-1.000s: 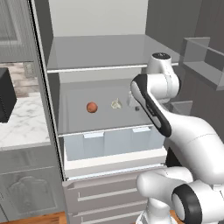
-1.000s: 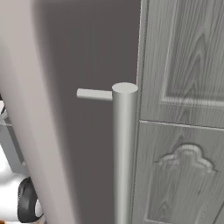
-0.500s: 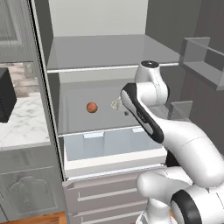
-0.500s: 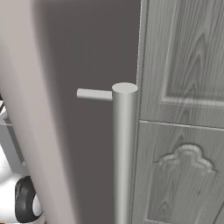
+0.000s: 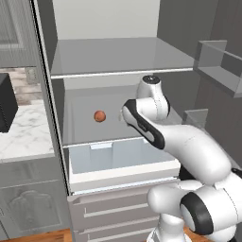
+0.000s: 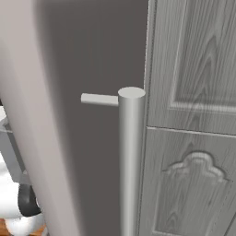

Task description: Grab the onion and garlic from the fridge, place them in the blender, close the lid, and turn on the blender to create a marinade.

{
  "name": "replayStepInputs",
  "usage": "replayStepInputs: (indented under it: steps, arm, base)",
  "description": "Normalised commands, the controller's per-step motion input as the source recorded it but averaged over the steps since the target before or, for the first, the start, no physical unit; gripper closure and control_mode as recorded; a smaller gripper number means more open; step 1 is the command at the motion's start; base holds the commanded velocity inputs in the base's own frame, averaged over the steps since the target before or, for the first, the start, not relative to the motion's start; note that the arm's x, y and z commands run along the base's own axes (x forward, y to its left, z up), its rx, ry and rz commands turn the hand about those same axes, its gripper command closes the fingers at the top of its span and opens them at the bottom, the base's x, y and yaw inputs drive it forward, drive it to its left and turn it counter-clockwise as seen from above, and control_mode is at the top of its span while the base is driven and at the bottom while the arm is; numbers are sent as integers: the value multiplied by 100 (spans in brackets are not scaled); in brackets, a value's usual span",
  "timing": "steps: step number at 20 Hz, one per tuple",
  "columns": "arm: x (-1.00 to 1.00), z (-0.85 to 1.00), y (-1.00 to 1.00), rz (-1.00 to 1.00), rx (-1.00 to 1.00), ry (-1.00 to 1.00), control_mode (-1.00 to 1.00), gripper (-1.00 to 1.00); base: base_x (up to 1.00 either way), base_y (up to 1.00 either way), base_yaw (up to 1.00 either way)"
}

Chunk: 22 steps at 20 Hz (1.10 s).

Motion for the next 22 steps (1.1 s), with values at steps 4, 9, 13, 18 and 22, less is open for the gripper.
replayStepInputs:
  steps: [4, 9, 13, 18, 22]
  arm:
    - [67, -30, 1, 0, 0, -3, -100, -100]
    - [72, -20, 5, 0, 0, -4, -100, -100]
    - [54, -11, 0, 0, 0, -2, -100, -100]
    - [47, -12, 0, 0, 0, -1, -100, -100]
    - [42, -13, 0, 0, 0, 0, -100, -100]
  base:
    - [0, 0, 0]
    - [0, 0, 0]
    - [0, 0, 0]
    - [0, 0, 0]
    - [0, 0, 0]
